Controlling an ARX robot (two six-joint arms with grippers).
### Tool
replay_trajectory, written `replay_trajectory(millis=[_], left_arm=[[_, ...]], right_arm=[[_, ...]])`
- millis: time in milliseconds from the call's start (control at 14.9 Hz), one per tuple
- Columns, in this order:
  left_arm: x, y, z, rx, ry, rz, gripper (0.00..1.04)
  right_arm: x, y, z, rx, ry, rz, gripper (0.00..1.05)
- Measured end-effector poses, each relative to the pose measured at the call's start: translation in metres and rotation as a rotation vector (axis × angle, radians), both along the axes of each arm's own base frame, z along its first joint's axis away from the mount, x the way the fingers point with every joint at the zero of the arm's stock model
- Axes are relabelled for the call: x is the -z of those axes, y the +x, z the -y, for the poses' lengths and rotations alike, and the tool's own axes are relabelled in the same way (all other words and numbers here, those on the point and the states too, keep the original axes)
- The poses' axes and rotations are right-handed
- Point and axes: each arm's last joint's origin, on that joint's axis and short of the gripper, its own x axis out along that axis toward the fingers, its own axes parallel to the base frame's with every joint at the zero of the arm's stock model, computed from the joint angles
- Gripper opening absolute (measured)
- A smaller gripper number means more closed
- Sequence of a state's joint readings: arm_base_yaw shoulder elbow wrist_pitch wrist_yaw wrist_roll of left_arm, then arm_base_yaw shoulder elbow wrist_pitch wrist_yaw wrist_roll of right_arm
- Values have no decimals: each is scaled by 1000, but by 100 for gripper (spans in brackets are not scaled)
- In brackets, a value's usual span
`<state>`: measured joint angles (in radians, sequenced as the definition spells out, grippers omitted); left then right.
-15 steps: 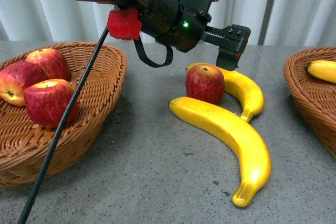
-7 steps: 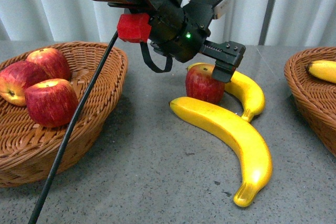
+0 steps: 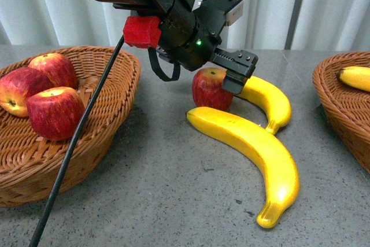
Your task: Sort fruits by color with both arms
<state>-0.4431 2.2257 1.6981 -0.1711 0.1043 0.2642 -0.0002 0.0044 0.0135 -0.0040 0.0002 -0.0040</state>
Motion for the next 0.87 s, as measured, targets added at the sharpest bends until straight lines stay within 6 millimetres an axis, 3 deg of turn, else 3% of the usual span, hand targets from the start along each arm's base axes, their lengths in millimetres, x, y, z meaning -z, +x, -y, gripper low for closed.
replay_trajectory(millis=[268, 336, 604, 872], left_arm=[[1, 1, 1, 6, -1, -4, 64], [1, 1, 1, 7, -3, -3, 60], [-13, 11, -5, -44, -49, 50, 56], [-54, 21, -39, -268, -119, 154, 55]], right_arm=[[0, 0, 0, 0, 0, 0, 98], [0, 0, 0, 0, 0, 0, 98], [0, 0, 0, 0, 0, 0, 98], [0, 0, 0, 0, 0, 0, 98]])
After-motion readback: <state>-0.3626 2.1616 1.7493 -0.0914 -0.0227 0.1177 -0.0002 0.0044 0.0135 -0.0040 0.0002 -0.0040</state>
